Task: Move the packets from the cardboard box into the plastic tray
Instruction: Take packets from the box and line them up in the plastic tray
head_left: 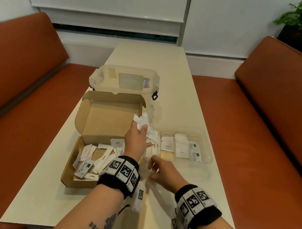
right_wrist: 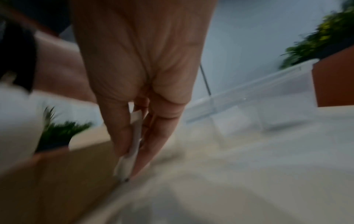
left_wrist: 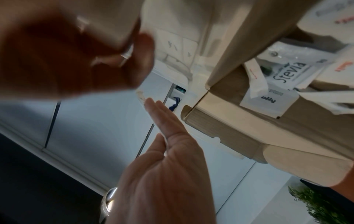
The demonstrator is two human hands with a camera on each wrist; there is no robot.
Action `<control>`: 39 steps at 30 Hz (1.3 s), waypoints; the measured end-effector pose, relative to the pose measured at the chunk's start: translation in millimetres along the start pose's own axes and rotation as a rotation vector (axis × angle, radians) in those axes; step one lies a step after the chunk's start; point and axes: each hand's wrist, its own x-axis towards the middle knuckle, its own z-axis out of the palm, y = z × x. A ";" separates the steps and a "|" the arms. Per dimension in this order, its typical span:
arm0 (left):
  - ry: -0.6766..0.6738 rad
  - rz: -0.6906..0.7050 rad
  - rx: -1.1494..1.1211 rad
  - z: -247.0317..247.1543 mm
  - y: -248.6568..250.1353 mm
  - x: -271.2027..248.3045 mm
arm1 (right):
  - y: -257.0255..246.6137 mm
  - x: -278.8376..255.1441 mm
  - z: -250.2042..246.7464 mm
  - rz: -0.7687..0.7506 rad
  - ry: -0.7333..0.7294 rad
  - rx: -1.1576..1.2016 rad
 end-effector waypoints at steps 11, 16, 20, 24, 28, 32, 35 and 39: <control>-0.097 -0.067 -0.008 8.5 -4.3 -1.6 | -13.3 22.4 -80.0 -0.010 0.287 0.418; -0.243 -0.094 -0.055 12.1 0.2 -6.0 | -12.2 33.9 -84.0 0.013 0.218 0.271; -0.271 -0.072 -0.084 10.7 -3.4 -9.4 | -10.7 39.4 -87.2 0.040 0.212 0.242; -0.185 -0.114 -0.111 13.2 -9.7 -5.4 | -7.2 39.9 -86.3 0.071 0.240 0.346; -0.122 -0.124 -0.139 16.4 -15.0 -3.2 | -3.5 40.4 -87.0 0.084 0.225 0.459; -0.008 -0.165 -0.140 18.8 -23.1 -2.0 | 10.5 49.3 -92.4 0.129 0.426 0.330; 0.038 -0.188 -0.131 18.9 -31.9 -3.0 | 25.4 56.4 -89.2 0.194 0.479 0.129; 0.033 -0.196 -0.097 20.2 -39.2 -3.8 | 36.2 66.5 -69.5 0.182 0.374 -0.110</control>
